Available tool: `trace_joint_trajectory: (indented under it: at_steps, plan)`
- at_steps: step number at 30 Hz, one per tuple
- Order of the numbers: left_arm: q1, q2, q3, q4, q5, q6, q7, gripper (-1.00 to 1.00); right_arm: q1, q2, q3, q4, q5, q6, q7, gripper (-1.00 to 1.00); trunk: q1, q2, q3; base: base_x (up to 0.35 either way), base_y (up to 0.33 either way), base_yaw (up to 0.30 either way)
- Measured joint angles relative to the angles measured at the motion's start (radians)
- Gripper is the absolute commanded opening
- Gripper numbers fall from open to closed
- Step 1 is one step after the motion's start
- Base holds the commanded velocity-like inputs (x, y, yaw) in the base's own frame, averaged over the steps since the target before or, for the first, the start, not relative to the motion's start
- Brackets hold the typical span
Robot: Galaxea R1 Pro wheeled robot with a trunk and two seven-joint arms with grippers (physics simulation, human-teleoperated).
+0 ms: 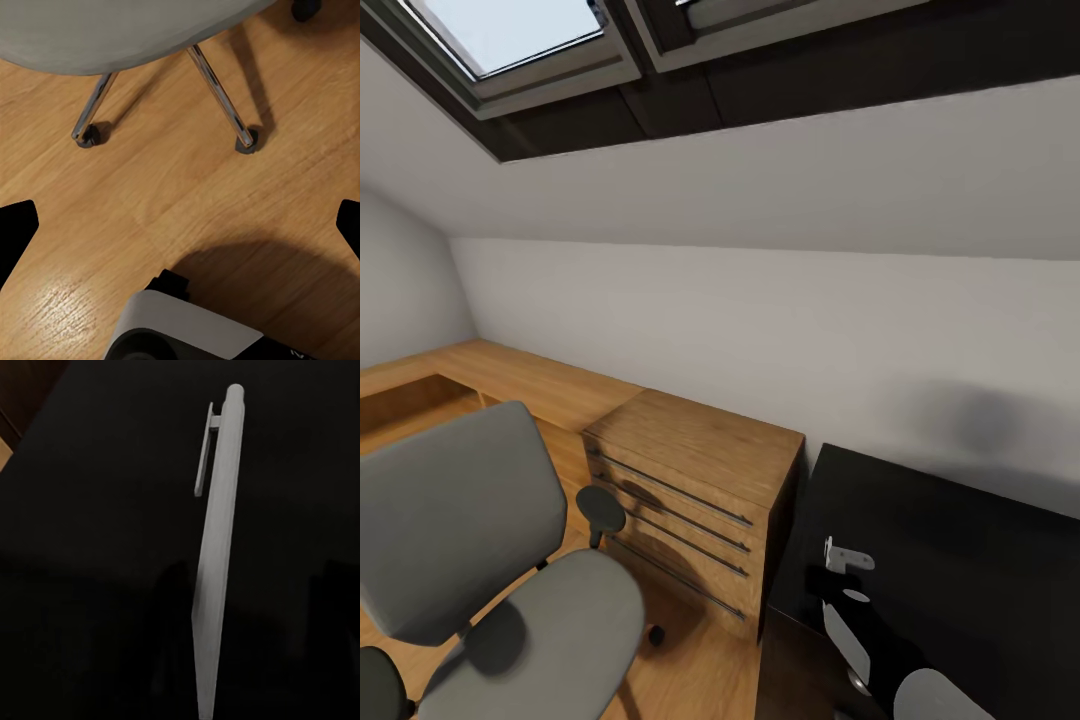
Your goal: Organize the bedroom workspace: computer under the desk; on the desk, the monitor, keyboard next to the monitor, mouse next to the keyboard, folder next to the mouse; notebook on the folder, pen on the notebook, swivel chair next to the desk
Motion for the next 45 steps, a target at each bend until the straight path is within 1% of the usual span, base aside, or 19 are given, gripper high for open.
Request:
trace_joint_trajectory:
  at_steps: [5,9,14,21,30,45]
  plan:
    - [0.000,0.000,0.000,0.000,0.000,0.000,0.000,1.00,0.000,0.002,0.000,-0.002,0.000,0.005,-0.014,-1.00,0.000,0.000,0.000,0.000,0.000,0.000]
    - [0.000,0.000,0.000,0.000,0.000,0.000,0.000,1.00,0.000,0.004,0.001,-0.011,0.001,0.028,-0.036,-1.00,0.000,0.000,0.000,0.000,0.000,0.000]
    - [0.000,0.000,0.000,0.000,0.000,0.000,0.000,1.00,0.000,0.005,0.002,-0.016,0.001,0.042,-0.047,-1.00,0.000,0.000,0.000,0.000,0.000,0.000]
    - [0.000,0.000,0.000,0.000,0.000,0.000,0.000,1.00,0.000,0.004,0.002,-0.017,0.002,0.045,-0.052,-1.00,0.000,0.000,0.000,0.000,0.000,0.000]
    - [0.000,0.000,0.000,0.000,0.000,0.000,0.000,1.00,0.000,0.006,0.003,-0.015,0.002,0.046,-0.085,-1.00,0.000,0.000,0.000,0.000,0.000,0.000]
    - [0.000,0.000,0.000,0.000,0.000,0.000,0.000,1.00,0.000,0.006,0.005,-0.014,0.004,0.046,-0.093,-1.00,0.000,0.000,0.000,0.000,0.000,0.000]
